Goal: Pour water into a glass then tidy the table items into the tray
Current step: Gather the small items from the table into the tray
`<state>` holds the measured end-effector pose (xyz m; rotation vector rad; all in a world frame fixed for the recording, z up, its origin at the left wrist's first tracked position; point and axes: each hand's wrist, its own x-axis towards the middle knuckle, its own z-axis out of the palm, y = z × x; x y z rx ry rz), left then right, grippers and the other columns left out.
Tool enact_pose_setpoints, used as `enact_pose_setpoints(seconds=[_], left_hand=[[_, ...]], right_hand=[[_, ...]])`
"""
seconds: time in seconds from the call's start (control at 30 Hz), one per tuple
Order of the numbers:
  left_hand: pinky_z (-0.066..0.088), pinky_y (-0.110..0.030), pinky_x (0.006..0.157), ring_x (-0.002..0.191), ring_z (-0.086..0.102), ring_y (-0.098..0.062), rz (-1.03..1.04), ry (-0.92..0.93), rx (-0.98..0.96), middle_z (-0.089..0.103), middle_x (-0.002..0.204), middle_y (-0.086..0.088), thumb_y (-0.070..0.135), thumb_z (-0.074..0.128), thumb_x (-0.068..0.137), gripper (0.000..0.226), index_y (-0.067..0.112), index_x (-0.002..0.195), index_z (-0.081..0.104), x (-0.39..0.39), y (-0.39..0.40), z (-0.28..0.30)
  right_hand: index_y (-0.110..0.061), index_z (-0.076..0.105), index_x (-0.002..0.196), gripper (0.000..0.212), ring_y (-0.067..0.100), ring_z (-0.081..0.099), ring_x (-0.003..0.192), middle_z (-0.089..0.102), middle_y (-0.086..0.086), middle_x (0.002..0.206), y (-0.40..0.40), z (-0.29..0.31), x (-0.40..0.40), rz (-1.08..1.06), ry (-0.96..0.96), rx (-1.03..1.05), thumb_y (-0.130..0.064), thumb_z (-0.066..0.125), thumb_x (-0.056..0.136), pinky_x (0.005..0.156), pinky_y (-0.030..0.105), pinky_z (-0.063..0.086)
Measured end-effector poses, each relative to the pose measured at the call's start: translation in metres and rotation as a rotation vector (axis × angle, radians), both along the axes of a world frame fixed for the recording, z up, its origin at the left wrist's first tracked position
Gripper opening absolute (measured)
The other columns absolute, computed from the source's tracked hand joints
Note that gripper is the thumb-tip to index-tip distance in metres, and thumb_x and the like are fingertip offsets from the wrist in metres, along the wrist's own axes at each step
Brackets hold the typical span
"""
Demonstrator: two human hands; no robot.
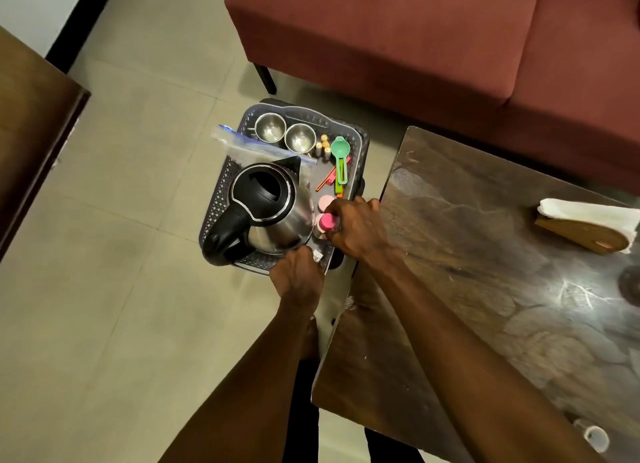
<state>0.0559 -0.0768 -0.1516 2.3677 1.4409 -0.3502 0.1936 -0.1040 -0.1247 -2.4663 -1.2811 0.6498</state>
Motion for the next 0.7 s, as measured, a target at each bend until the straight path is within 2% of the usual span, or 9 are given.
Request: enact_pose_setpoints(seconds=[0.3,0.47,0.7], left_hand=[[0.048,-0.032,0.076,0.094,0.067,-0.024,-0.063,0.059,0.028,0.066,0.102,-0.004,0.034,0.060,0.091,0.020,0.017,0.102,0.060,-0.001,0.001,-0.002],[0.049,-0.034,0.077,0.096,0.066,-0.025,-0.065,0.069,0.000,0.065,0.104,-0.005,0.034,0.065,0.088,0.024,0.017,0.104,0.059,0.000,0.003,-0.003],[0.052,-0.036,0.077,0.094,0.067,-0.029,-0.007,-0.034,-0.038,0.066,0.101,-0.009,0.037,0.067,0.087,0.026,0.015,0.100,0.061,-0.003,0.006,-0.001]], right_hand=[[-0.015,0.064,0.103,0.030,0.028,0.055,0.094,0.069,0.008,0.099,-0.002,-0.011,-0.014,0.107,-0.178,-0.041,-0.037,0.066,0.083,0.086,0.040,0.032],[-0.012,0.062,0.101,0.024,0.031,0.055,0.097,0.070,0.011,0.101,-0.006,-0.016,-0.020,0.148,-0.237,-0.057,-0.031,0.064,0.087,0.090,0.043,0.033],[-0.012,0.062,0.105,0.029,0.031,0.053,0.104,0.071,0.011,0.107,-0.009,-0.018,-0.024,0.154,-0.243,-0.082,-0.032,0.067,0.085,0.093,0.044,0.032]])
